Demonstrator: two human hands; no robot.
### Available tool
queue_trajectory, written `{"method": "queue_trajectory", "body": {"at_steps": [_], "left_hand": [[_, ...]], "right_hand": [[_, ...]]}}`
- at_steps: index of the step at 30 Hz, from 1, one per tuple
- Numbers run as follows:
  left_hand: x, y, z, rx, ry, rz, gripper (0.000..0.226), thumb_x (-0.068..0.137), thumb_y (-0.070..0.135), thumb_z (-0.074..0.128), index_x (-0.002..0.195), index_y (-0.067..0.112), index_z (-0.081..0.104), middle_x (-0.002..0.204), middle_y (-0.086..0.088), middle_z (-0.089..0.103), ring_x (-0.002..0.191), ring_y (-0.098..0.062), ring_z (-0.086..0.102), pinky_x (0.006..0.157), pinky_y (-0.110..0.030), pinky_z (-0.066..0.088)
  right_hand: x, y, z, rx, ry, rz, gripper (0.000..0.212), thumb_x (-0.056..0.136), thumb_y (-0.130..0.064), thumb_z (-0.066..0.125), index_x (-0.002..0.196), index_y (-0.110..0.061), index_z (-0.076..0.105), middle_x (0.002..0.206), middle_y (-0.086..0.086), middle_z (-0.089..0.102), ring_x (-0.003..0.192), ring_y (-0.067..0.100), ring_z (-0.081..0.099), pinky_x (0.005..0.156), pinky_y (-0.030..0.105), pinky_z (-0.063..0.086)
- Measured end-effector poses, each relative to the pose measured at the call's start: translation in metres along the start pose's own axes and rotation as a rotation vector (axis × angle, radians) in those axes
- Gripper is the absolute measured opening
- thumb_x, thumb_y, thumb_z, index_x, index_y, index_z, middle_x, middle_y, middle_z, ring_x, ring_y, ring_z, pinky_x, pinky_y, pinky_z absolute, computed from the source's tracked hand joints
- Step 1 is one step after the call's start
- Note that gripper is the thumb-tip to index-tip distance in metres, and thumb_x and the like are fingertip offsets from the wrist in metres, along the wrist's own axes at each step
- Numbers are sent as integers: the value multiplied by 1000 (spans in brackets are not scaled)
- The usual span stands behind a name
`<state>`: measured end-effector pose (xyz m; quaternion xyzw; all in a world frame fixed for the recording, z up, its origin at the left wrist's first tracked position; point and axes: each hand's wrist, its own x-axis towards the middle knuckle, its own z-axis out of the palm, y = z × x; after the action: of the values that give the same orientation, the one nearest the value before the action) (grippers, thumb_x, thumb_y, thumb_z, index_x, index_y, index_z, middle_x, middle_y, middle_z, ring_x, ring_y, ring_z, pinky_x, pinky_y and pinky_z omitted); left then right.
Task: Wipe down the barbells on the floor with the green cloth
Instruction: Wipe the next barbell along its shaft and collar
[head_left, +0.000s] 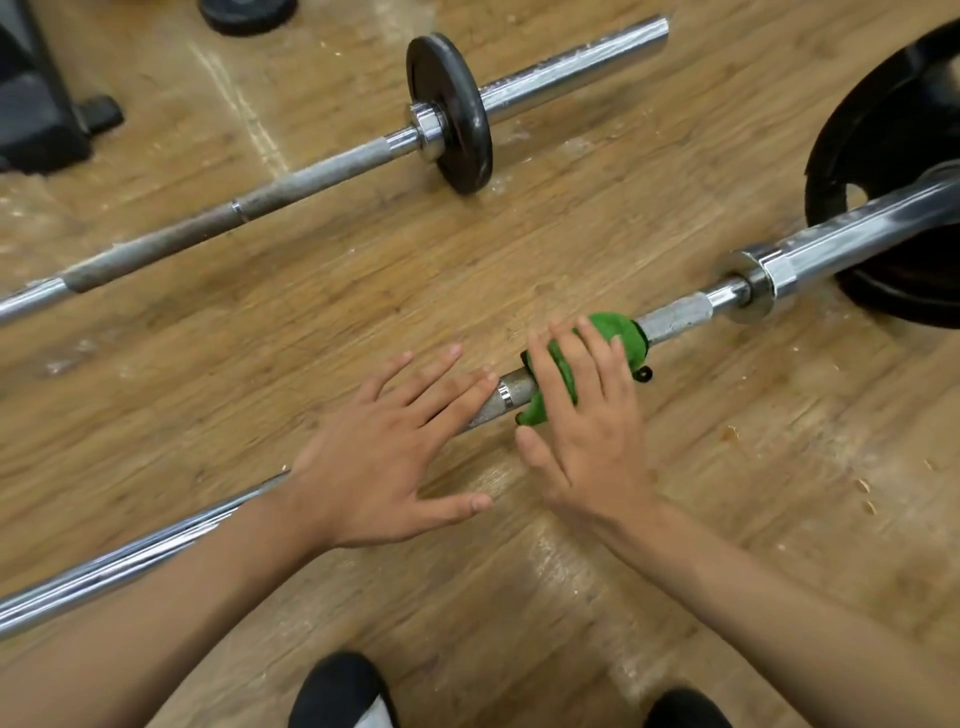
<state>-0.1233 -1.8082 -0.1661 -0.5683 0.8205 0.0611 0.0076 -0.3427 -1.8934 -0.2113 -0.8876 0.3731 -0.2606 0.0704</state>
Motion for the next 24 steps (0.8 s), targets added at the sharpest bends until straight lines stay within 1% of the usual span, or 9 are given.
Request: {"method": "queue_trajectory", "body": {"at_steps": [2,4,9,11,13,15,18,22,24], "left_hand": [[0,0,0,-1,-4,-5,97,97,83,21,168,17,16,172,-1,26,162,-22,8,127,-52,12],[-1,1,1,-4,6,-15,97,97,84,22,168,18,15,172,1,24,162,-21,7,127,-52,12],[-1,2,2,-8,20,-27,95,98,83,20,168,19,16,172,1,25,162,-21,8,127,-53,13],[-1,2,1,-11,12,-22,93,99,81,19,167,18,17,171,0,26,162,-21,9,127,-53,14],[-1,2,2,-9,20,-24,91,101,79,20,167,16,21,171,-2,27,162,-22,11,126,-53,15],[-1,3,2,1,30,-18,89,103,76,21,165,12,26,170,-6,30,161,-25,14,125,-53,15],[-4,4,2,6,40,-22,87,104,74,23,165,12,25,169,-6,32,161,-25,16,126,-52,14],[-4,6,2,-12,20,-27,92,101,78,24,167,14,20,170,-2,28,161,-24,14,125,-52,14],[-4,7,2,-8,10,-28,96,98,82,25,167,15,19,171,-2,27,161,-23,14,125,-53,14]], "right_hand": [[3,27,-12,-80,-66,-176,72,108,-56,18,157,-10,42,161,18,40,153,35,33,124,56,25],[11,56,-21,-144,-64,-211,72,108,-56,20,155,-8,45,157,20,45,149,37,39,123,56,27],[30,78,-22,-93,143,223,66,108,-48,22,134,-1,60,132,24,58,135,42,48,124,56,22],[37,49,-11,-60,198,327,71,109,-50,17,116,-1,69,113,24,60,117,44,55,118,59,28],[35,6,2,24,155,205,74,110,-50,17,107,-1,72,101,22,61,99,41,57,108,57,37],[23,-22,10,68,51,-23,69,109,-48,21,116,-1,71,105,20,63,99,37,57,106,55,40],[25,12,-4,14,-32,-189,72,109,-51,16,123,-4,69,107,16,63,98,34,59,101,53,43],[29,90,-29,-78,92,93,65,108,-45,23,118,0,69,109,19,63,104,40,59,112,60,35],[31,103,-37,-98,152,240,67,108,-48,23,117,1,67,113,21,60,112,42,55,112,61,34]]}}
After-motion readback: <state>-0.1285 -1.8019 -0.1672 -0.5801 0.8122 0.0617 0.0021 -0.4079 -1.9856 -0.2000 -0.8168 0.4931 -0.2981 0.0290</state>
